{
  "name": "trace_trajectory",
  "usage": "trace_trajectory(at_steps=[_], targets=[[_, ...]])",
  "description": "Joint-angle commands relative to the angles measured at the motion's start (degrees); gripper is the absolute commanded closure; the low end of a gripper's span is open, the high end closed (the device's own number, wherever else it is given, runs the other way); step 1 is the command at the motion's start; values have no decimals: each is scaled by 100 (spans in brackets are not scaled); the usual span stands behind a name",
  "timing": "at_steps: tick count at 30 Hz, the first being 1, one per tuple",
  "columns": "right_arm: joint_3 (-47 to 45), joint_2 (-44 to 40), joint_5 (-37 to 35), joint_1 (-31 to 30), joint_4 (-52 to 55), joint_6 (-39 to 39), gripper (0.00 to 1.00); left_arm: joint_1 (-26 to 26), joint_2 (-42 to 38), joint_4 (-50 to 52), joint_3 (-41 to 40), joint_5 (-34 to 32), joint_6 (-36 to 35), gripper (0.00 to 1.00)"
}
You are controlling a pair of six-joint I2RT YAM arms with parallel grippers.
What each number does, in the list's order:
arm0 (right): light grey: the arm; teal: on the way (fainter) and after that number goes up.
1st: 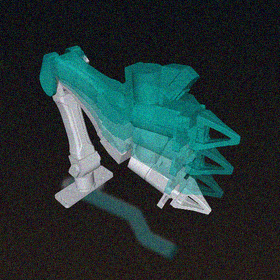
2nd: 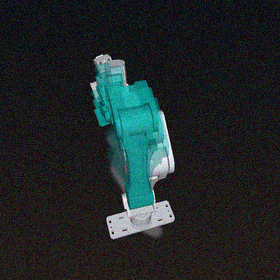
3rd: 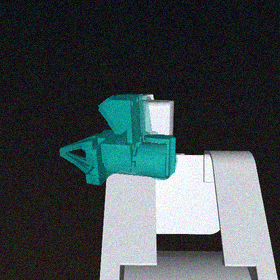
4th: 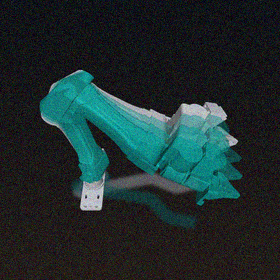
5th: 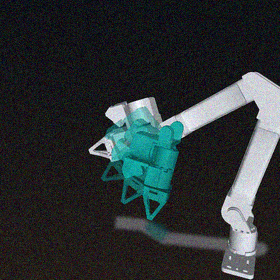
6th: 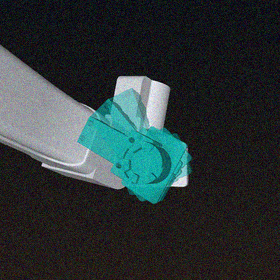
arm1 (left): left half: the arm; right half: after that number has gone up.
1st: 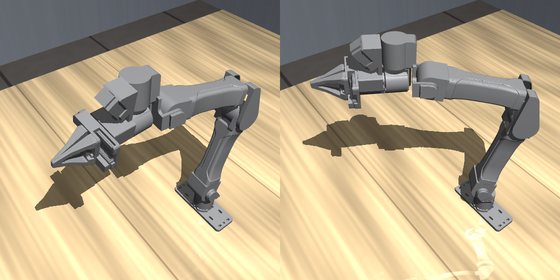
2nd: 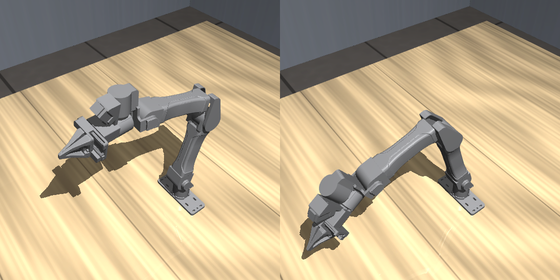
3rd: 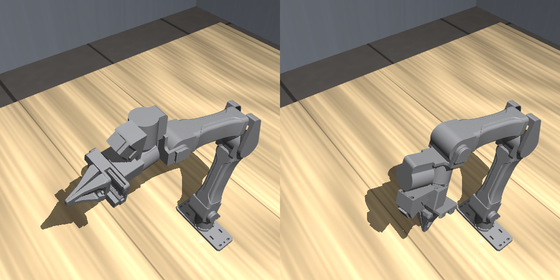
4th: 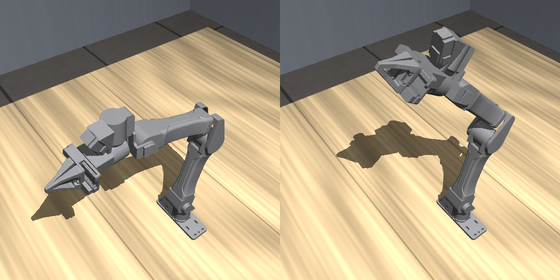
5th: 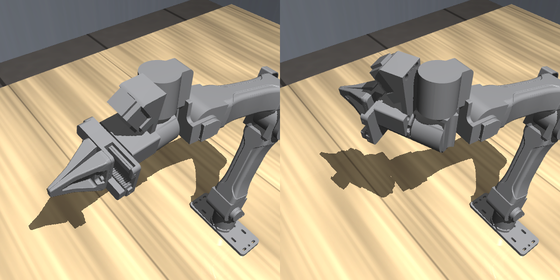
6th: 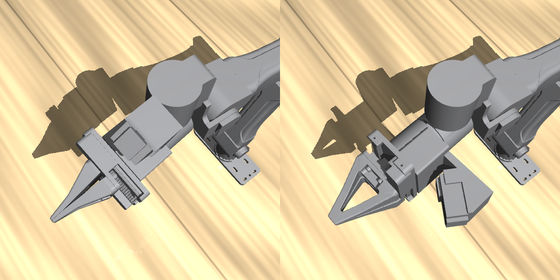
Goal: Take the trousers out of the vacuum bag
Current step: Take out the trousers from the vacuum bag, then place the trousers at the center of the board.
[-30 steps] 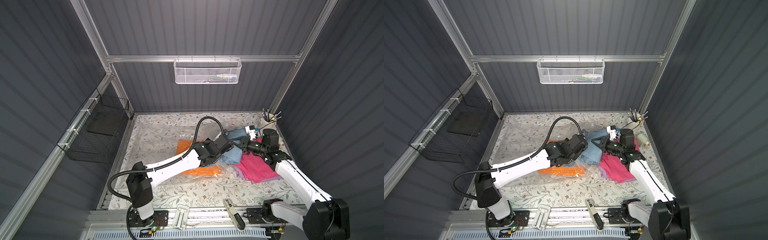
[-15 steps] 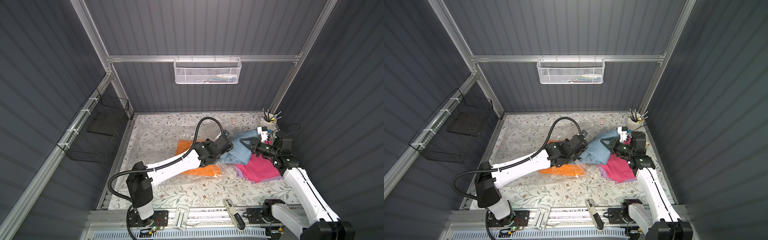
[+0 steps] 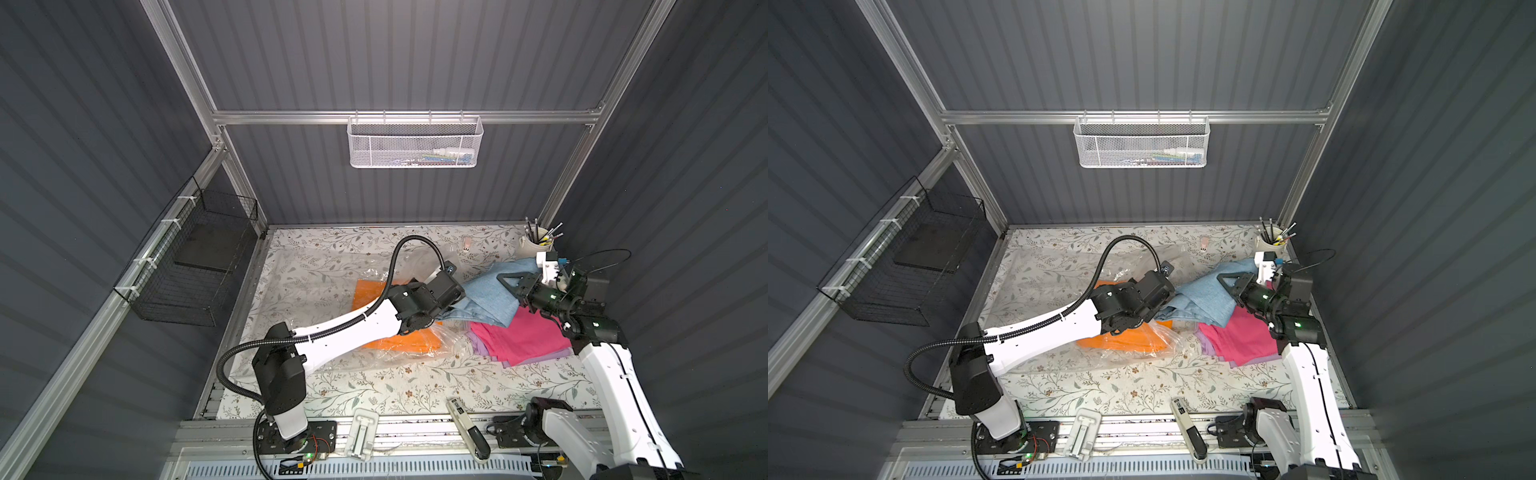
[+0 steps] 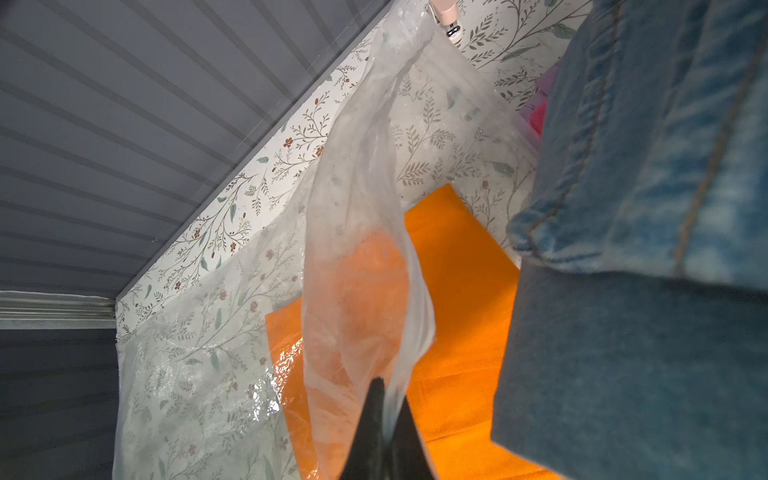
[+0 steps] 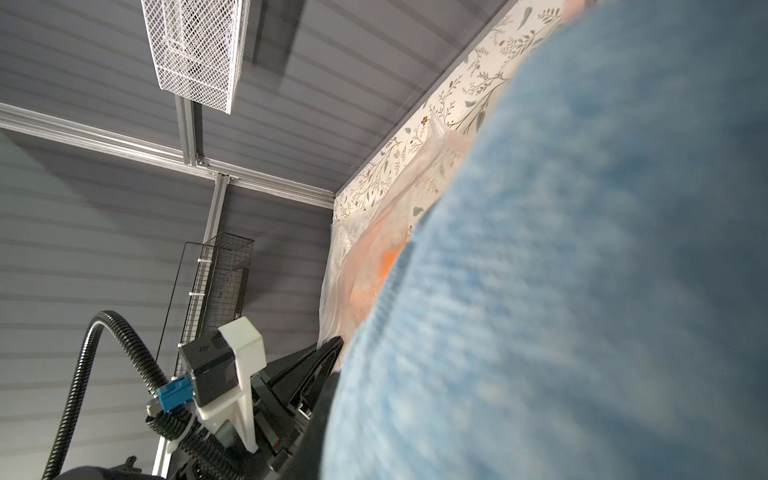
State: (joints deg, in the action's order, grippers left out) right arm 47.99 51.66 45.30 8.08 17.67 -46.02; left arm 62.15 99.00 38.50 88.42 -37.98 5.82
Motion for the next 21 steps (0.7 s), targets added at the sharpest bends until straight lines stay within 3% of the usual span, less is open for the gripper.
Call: trace_trajectory(at_steps=[1,12,21], targets=[[452,-217,72,155,-563,165,100,-54,-50,43,-77,-52,103,100],[979,-91,-449,511,-40,706,100,-124,-151,-16,-198,-43,111,100],[1740,204,-1405,564,807,1744,100,-167,-246,-27,-307,-43,156,100]])
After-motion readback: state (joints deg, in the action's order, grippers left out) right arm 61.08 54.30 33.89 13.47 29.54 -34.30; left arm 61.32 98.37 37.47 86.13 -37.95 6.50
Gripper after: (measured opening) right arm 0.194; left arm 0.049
